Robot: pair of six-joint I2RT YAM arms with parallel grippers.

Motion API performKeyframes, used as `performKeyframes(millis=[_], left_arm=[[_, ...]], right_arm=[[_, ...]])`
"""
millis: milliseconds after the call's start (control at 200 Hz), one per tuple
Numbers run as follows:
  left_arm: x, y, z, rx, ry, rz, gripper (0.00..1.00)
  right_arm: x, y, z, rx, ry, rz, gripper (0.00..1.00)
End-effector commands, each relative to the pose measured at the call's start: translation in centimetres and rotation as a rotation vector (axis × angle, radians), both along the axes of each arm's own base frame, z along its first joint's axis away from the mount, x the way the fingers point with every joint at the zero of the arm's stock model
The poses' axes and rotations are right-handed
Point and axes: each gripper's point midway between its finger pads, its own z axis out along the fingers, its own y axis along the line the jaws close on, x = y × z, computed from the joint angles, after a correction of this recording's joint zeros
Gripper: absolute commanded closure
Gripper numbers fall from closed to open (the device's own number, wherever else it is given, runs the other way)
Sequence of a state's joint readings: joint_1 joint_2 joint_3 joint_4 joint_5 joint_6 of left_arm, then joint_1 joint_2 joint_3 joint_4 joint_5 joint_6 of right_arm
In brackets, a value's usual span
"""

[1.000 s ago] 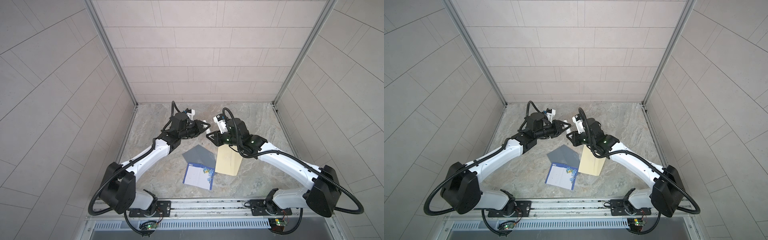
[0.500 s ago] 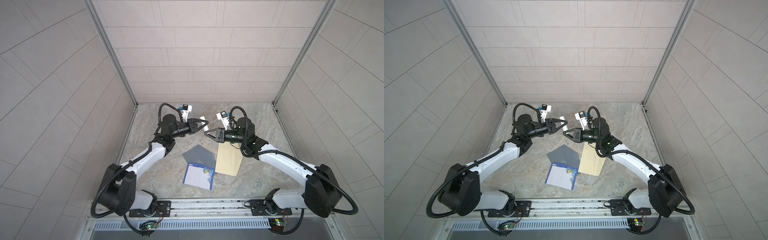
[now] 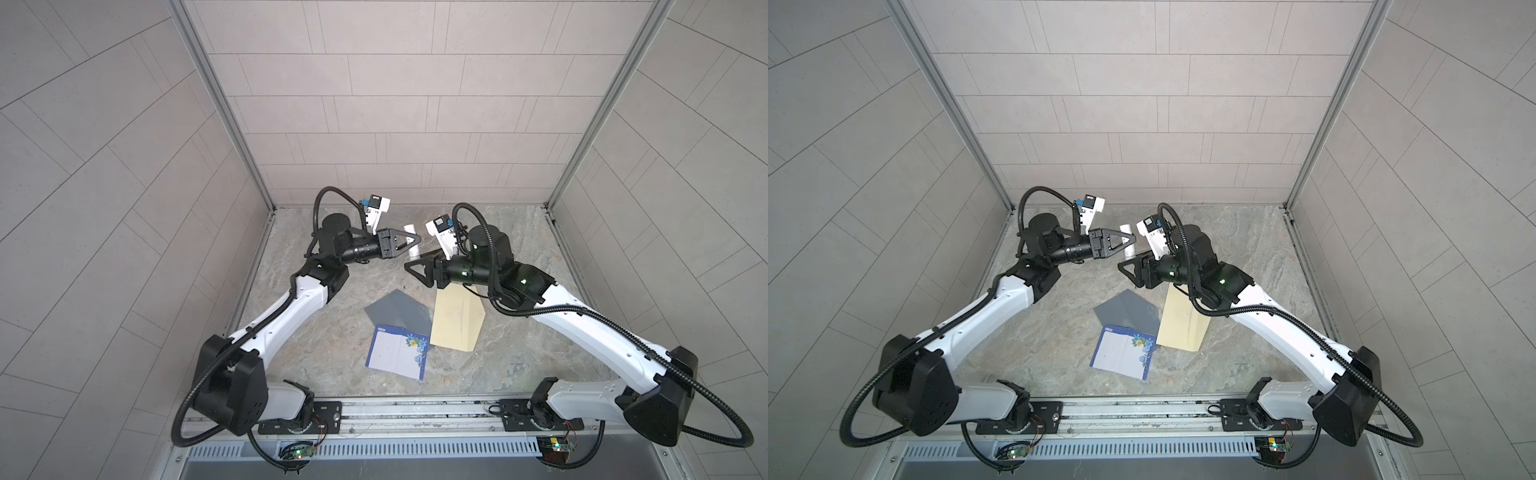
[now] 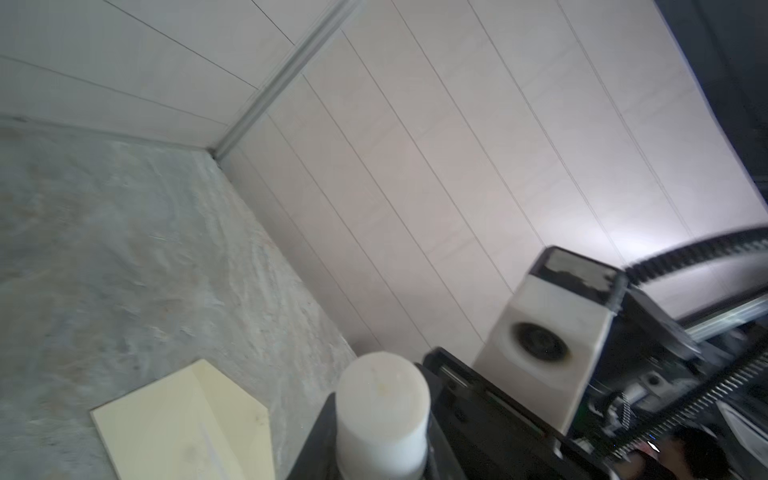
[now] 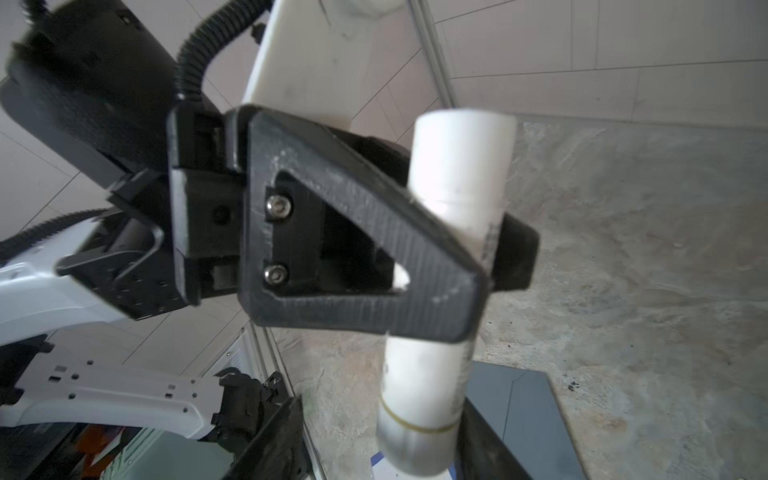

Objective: Place the letter into the envelope and seal it

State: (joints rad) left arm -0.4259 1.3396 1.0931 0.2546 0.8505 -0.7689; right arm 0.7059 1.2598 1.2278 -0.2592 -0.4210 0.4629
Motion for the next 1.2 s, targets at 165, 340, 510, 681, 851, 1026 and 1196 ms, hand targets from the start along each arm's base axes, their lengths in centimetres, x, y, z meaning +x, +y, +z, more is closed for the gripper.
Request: performKeyframes(millis=[165, 340, 510, 681, 851, 1026, 1196], left_arm=[[1.9, 3.4, -7.2, 0.245, 0.248, 0.300, 1.00], [2.0, 3.0, -7.4, 0.220, 0.306, 0.313, 1.00], [2.3, 3.1, -8.0, 0.228, 0.355, 0.337, 1.00], [2.4, 3.0, -8.0, 0.225, 0.357, 0.339, 1.00], [2.3, 3.0, -7.8, 0.213, 0.348, 0.336, 1.00], [2.2, 2.6, -7.3, 0.184, 0.348, 0.320, 1.00], [2.1, 2.7, -6.8, 0.166, 0.340, 0.323, 1.00]], right_arm=[[1.8, -2.1, -2.7, -0.216, -0.064, -0.160, 0.40], [1.9, 0.0, -3.3, -0.192, -0.038, -0.108, 0.44], [2.3, 1.9, -4.6, -0.212, -0.012, -0.086, 0.46], [3.2, 2.9, -5.1, -0.225, -0.001, -0.092, 0.58], [3.4, 3.4, -5.7, -0.235, 0.008, -0.074, 0.59], [3.5, 4.0, -6.3, -0.231, 0.020, -0.056, 0.64], [2.9, 4.4, -6.2, -0.215, 0.029, -0.017, 0.71]])
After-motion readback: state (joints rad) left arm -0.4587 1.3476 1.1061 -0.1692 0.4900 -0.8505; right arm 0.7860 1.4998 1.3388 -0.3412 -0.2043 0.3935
